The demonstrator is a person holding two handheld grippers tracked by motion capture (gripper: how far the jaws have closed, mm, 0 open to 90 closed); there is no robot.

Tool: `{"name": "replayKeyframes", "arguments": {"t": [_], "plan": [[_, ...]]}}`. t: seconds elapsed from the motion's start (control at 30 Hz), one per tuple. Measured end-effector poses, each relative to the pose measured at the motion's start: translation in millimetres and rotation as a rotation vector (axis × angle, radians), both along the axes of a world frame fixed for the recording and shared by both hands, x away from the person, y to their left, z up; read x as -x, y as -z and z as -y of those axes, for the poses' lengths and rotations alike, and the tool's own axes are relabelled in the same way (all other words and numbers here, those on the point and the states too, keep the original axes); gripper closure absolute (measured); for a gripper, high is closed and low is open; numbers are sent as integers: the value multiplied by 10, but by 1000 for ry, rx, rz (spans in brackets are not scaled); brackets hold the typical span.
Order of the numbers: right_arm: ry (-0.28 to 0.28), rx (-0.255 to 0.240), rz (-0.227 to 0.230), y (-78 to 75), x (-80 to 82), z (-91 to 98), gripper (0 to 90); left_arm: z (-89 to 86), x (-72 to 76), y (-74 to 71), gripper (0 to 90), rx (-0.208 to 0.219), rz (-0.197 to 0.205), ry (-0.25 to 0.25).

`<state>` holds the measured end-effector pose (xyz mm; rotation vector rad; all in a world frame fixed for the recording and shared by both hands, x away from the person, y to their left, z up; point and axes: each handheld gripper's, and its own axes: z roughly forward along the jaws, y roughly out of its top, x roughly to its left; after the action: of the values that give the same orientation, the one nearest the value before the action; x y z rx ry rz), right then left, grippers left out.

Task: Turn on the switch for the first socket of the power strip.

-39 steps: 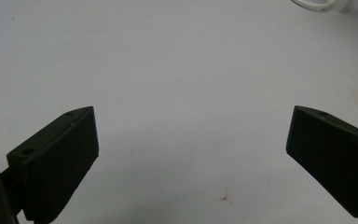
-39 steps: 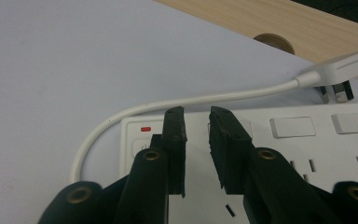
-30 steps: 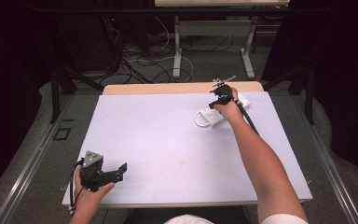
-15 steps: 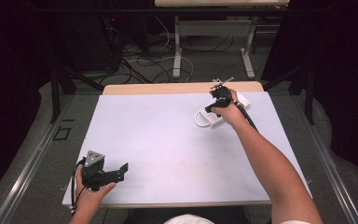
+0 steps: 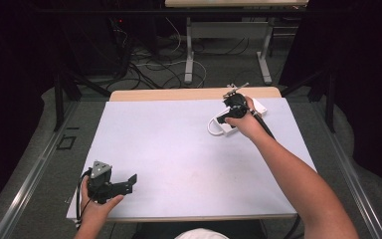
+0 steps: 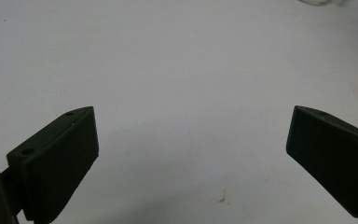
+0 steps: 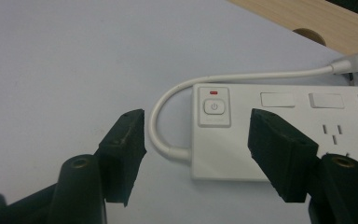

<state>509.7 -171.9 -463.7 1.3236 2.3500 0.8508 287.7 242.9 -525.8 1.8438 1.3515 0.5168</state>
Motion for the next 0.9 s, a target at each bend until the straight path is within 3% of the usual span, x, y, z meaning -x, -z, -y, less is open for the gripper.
{"name": "replayKeyframes", "arguments": {"t": [0.17,0.37,0.47,0.53,0.63,0.9], "plan": [[6,3,-18,-74,67,36,297,6,-1,1,22,-3,-3,2],[25,-12,-23,-144,162,60,167,6,0,1,22,-2,0,1],[34,6,-39,-166,223,69,141,6,0,0,22,-4,-3,2],[33,8,-53,-179,271,74,77,7,1,-1,22,-5,-4,3],[38,-25,-46,-171,355,94,0,7,1,-2,22,-8,-6,6],[-14,-50,-43,-126,597,176,0,15,-1,2,22,-8,-5,4]]}}
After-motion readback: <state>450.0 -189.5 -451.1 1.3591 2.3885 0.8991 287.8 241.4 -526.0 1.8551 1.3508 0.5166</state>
